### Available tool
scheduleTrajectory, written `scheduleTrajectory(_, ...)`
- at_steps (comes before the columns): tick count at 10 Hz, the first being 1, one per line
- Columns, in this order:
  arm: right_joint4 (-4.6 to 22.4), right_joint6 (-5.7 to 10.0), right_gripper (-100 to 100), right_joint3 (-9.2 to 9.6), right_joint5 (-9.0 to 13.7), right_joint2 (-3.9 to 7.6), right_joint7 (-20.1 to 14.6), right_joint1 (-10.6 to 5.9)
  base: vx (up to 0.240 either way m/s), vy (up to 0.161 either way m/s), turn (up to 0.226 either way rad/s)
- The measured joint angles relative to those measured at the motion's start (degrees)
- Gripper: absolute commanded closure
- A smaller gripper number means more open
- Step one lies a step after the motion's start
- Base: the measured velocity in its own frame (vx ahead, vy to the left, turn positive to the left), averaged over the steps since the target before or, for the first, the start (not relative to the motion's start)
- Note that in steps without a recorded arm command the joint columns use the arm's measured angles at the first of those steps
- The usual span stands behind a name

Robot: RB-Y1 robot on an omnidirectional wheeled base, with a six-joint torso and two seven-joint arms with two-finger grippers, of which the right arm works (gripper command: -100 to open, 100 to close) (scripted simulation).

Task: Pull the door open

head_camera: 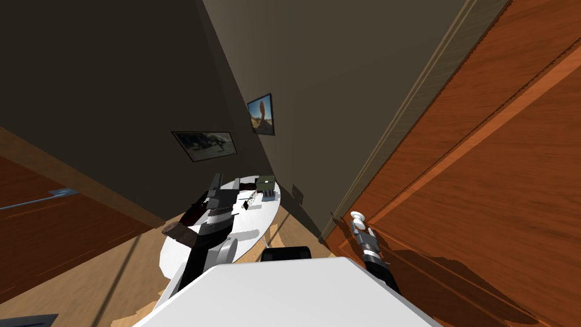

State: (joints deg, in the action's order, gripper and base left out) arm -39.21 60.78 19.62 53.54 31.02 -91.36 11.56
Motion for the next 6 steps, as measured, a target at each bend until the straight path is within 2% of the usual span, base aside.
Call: scheduleTrajectory(6, 0.44, 0.32, -100, 0.32, -0.33, 0.16, -0.65, -0.14, -0.002, 0.003, -0.009)
